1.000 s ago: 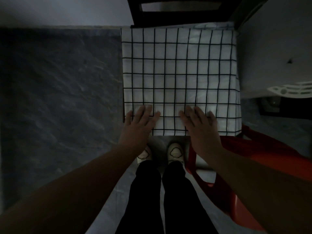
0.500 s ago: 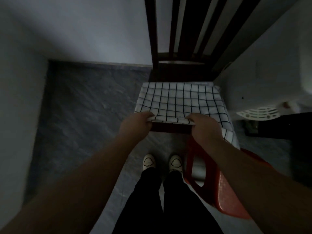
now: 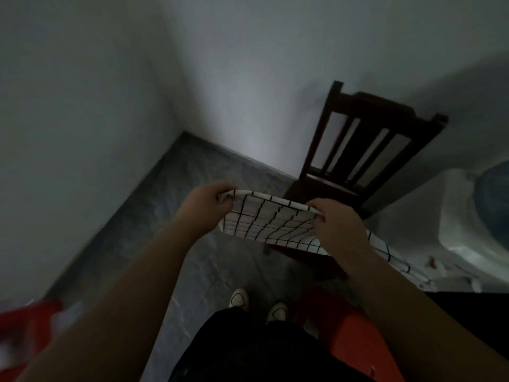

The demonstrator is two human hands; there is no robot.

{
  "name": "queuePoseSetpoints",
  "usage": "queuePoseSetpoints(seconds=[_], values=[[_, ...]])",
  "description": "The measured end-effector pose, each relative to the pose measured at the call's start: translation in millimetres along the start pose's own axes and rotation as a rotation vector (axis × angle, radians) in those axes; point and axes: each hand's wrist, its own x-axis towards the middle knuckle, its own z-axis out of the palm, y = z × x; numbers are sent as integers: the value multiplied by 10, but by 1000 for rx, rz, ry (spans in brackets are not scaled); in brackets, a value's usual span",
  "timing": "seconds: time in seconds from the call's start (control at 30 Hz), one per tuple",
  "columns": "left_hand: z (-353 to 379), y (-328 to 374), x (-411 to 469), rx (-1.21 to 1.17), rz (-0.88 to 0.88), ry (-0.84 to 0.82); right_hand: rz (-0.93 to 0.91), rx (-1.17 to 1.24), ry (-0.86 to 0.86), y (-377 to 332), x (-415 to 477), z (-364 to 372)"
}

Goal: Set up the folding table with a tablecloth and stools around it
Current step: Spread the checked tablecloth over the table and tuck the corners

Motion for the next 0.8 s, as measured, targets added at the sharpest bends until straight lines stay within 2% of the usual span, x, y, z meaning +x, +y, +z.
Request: queuePoseSetpoints(seconds=[0.27,0.43,0.67,0.8], values=[[-813,-534,-1192,-51,-244,216,-350,5,-133,-1022,-118,190],[-1124,-890,-2195,-56,-350,329,-518,33,-283,-1698,-419,497],[-1283,-1309,-3919,-118,-451,591,-672,74,-432,-2566,-1460,986],[-1290,-1502,-4860,-166,-458,716,-711,93,-426,-2957,-2245,1197]])
